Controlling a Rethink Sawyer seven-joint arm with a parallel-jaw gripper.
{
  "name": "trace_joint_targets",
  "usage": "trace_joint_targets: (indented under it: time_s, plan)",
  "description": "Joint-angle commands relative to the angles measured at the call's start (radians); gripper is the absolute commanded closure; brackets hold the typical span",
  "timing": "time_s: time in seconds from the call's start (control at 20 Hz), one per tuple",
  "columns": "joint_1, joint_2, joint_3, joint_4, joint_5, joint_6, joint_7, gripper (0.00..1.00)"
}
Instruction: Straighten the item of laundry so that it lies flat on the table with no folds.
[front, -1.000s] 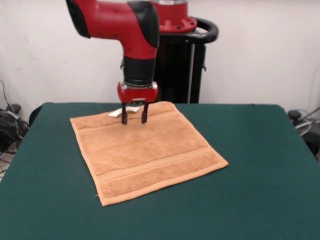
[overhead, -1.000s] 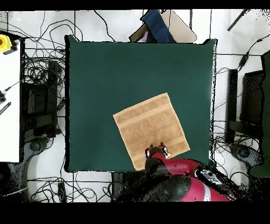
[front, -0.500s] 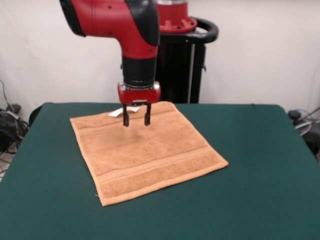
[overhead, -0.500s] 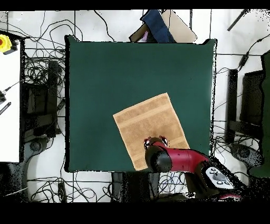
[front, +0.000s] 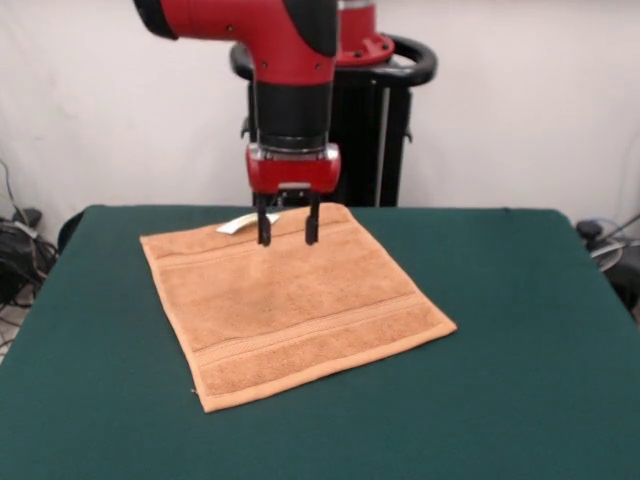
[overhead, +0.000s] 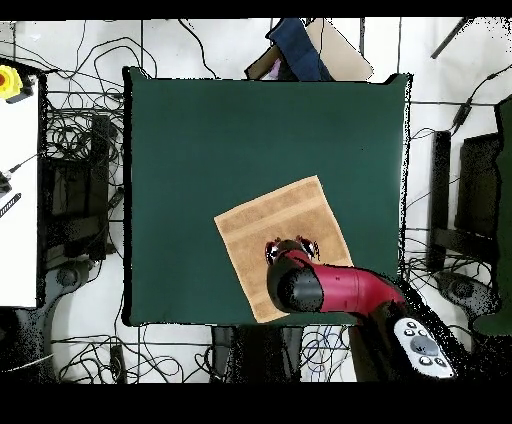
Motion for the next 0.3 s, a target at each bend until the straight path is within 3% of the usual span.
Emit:
trace_joint_targets:
  time_s: [0.05,0.3]
  plan:
    - [-0.012,-0.153,0.131,0.031,0.112,0.247,0.061,0.0]
    - [-0.001,-0.181,0.135,0.03,0.129,0.273,0.066,0.0]
